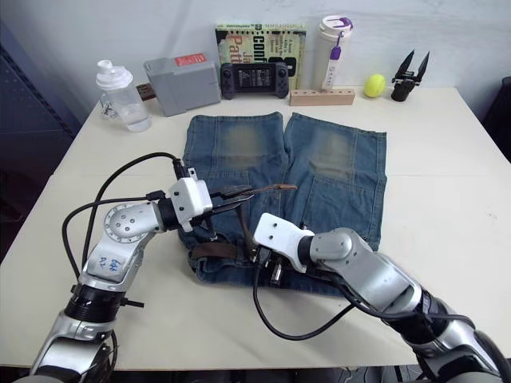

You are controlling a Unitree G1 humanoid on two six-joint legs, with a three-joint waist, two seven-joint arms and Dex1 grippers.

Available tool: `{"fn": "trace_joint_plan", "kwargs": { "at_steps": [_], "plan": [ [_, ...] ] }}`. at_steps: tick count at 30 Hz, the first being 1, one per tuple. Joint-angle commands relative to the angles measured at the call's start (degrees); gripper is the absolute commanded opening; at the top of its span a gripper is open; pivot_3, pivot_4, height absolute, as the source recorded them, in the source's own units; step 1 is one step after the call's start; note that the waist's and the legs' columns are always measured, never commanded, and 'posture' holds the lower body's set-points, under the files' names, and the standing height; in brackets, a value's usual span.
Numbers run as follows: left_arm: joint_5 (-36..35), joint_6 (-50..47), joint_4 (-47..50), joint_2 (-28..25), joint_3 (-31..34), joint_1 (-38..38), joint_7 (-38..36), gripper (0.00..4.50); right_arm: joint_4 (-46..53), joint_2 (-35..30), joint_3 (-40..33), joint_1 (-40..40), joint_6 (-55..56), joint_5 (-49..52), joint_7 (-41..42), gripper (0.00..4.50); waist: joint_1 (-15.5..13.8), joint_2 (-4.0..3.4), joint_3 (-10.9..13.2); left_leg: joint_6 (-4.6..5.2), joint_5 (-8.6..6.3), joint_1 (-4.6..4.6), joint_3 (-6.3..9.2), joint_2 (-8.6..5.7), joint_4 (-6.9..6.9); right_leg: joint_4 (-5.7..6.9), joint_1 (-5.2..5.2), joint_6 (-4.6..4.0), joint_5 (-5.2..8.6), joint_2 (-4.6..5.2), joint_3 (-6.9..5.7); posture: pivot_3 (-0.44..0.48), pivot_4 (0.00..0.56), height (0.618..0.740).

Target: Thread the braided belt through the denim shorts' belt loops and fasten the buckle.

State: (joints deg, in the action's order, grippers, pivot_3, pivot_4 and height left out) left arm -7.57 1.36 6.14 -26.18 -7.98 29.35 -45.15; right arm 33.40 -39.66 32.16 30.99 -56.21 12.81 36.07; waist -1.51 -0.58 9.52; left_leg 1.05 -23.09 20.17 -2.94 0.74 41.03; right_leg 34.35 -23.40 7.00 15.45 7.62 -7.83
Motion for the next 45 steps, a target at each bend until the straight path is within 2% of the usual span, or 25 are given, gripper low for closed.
{"fn": "trace_joint_plan", "kwargs": {
  "at_steps": [1, 11, 25, 31, 36, 39, 42, 45],
  "plan": [
    [-2.3, 0.8, 0.0, 1.7, 0.2, 5.8, -1.3, 0.00, -4.5, -2.9, 9.8, -3.6, -3.6, -3.1, 2.5, 0.07, -0.1, 0.04, 0.0, 0.00, 0.00, 0.00, -0.01, 0.00, 0.02, -0.02, 0.04, 0.00, 0.00, 0.00, -0.02, 0.000, 0.150, 0.726],
    [-0.8, 5.1, -12.4, 8.4, -3.4, 19.1, -5.5, 0.00, -5.0, -3.9, 14.9, -2.5, 0.1, -10.2, 7.8, 0.07, 0.0, 0.01, -0.2, 0.00, 0.00, -0.07, -0.05, 0.02, 0.05, -0.21, 0.37, 0.01, -0.01, -0.04, -0.28, 0.000, 0.150, 0.726],
    [-0.2, 13.9, -29.5, 17.6, -4.8, 34.0, -10.8, 0.00, -5.3, -2.9, 16.4, -2.7, 4.7, -18.1, 13.9, 0.07, -0.1, 0.01, -0.2, 0.00, 0.00, -0.05, 0.36, 0.01, 0.16, -0.47, 0.79, 0.05, -0.02, -0.01, -0.72, 0.000, 0.150, 0.726],
    [-0.2, 15.4, -33.0, 21.5, -4.3, 38.1, -10.5, 0.00, -5.2, -2.6, 15.8, -3.4, 5.5, -20.3, 15.9, 0.07, -0.2, 0.00, -0.1, 0.00, 0.01, -0.01, 0.49, 0.00, 0.16, -0.50, 0.83, 0.05, -0.02, 0.01, -0.84, 0.000, 0.150, 0.726],
    [0.3, 15.4, -33.1, 23.2, -4.3, 37.9, -10.2, 0.00, -5.4, -2.3, 15.6, -3.6, 6.0, -21.8, 17.2, 0.07, -0.3, 0.00, -0.1, 0.00, 0.01, 0.00, 0.58, -0.02, 0.20, -0.52, 0.89, 0.05, -0.03, 0.04, -0.91, 0.000, 0.150, 0.726],
    [0.6, 14.5, -31.0, 22.4, -4.4, 34.9, -10.2, 0.00, -5.5, -2.0, 15.2, -3.9, 6.2, -22.2, 17.6, 0.07, -0.3, 0.00, -0.1, 0.00, 0.01, 0.01, 0.62, -0.02, 0.21, -0.52, 0.89, 0.05, -0.03, 0.04, -0.94, 0.000, 0.150, 0.726],
    [0.7, 12.4, -27.7, 19.6, -3.5, 30.5, -9.9, 0.00, -5.6, -1.3, 13.4, -5.0, 6.0, -22.0, 16.9, 0.07, -0.1, -0.01, -0.1, 0.00, 0.01, 0.00, 0.65, -0.01, 0.20, -0.51, 0.90, 0.05, -0.03, 0.04, -0.95, 0.000, 0.150, 0.726],
    [1.5, 10.4, -23.7, 13.9, -1.4, 24.0, -9.3, 0.00, -5.2, 1.6, 6.5, -7.8, 3.6, -20.1, 13.4, 0.07, 0.2, -0.06, -0.2, 0.00, 0.01, -0.05, 0.71, 0.02, 0.16, -0.52, 0.93, 0.04, -0.02, 0.04, -0.96, 0.000, 0.150, 0.726]
  ]
}}
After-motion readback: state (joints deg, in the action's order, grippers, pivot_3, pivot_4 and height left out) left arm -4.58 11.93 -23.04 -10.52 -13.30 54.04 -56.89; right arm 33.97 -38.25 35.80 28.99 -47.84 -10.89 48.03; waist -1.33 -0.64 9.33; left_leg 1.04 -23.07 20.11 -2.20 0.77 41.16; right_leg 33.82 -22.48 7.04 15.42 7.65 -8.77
